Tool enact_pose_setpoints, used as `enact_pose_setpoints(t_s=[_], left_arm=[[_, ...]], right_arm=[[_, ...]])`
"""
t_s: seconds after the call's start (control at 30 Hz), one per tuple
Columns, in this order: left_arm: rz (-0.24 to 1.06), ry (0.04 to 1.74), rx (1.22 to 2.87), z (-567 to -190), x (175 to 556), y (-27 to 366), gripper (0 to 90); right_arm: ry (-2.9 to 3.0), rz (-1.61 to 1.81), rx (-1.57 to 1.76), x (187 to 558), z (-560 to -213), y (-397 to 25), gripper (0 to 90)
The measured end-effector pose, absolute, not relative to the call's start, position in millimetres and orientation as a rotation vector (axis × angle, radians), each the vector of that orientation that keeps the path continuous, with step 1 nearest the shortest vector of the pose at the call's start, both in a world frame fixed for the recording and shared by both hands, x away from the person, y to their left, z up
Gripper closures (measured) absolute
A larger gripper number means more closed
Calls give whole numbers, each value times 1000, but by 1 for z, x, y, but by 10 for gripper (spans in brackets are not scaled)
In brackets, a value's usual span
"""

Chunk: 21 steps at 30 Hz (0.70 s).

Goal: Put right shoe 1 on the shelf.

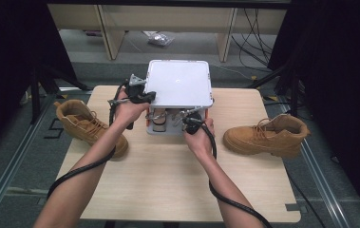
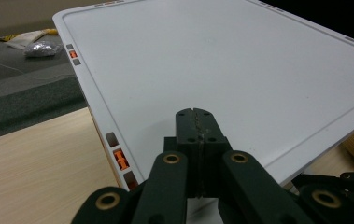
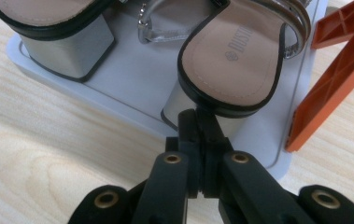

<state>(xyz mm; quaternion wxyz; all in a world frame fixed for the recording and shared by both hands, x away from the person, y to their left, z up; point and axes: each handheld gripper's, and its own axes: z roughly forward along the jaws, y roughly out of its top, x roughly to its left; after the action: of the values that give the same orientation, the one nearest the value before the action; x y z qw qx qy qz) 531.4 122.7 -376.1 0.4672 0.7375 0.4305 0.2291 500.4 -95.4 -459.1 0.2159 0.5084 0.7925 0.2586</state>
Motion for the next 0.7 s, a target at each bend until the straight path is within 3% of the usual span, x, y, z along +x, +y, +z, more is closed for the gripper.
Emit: enact_pose_setpoints(t_s=[0.47, 0.57, 0.63, 0.7], left_arm=[[568, 1054, 1813, -376, 531, 123, 895], [569, 1053, 1816, -376, 531, 123, 895], [565, 1057, 1811, -377, 531, 124, 895], [566, 1057, 1812, -377, 531, 124, 894]], right_arm=[[2206, 712, 1379, 501, -470, -94, 875], [2221, 729, 1380, 501, -469, -94, 820], [2234, 765, 1386, 500, -470, -95, 731], [2226, 789, 1396, 495, -466, -98, 732]])
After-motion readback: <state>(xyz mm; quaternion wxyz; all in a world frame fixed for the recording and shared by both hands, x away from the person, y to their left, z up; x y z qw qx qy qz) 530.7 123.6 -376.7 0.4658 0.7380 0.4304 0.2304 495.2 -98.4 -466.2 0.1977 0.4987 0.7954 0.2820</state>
